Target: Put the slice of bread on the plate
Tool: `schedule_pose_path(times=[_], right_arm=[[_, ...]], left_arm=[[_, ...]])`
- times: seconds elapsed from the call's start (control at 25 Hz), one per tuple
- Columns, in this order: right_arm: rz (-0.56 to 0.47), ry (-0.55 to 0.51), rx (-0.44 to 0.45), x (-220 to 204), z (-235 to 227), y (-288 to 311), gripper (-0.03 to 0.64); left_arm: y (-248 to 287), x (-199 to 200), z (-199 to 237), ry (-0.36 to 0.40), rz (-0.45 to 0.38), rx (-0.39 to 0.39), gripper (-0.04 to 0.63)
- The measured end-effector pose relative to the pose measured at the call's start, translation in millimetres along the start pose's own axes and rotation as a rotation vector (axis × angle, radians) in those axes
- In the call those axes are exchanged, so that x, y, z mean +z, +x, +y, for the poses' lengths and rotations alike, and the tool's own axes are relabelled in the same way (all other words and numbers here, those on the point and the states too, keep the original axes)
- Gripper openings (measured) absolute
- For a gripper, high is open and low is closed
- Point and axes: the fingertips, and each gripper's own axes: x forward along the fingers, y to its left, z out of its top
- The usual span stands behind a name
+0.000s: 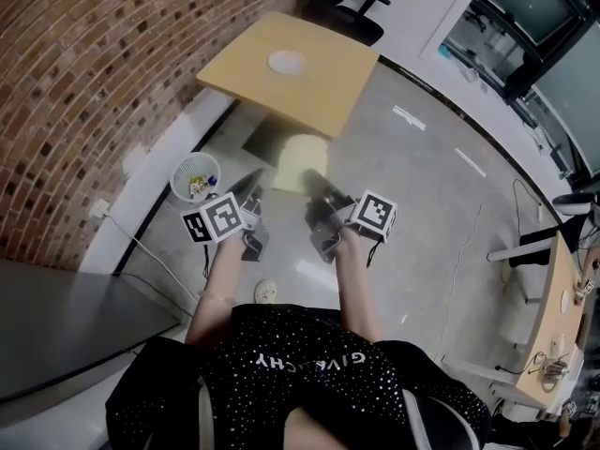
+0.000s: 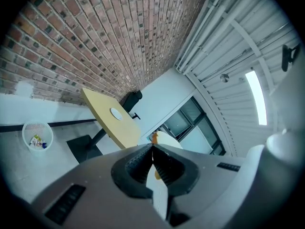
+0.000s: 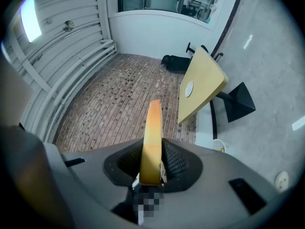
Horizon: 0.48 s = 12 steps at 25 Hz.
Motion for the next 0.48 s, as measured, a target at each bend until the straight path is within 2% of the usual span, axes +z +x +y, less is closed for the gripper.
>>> schedule_pose_path(times=[0.24,0.48], right_arm=[[-0.015,0.007,-0.007,11.6,-7.9,21.7,0.1],[-0.038,0.016,-0.016,23.7,-16.0,16.7,0.1]], left_arm=[[12.1,9.7,17.9,-0.003,0.016,-0.002,0.012],[21.9,2.4,19.6,-0.013,0.038,-0.001,0.012]])
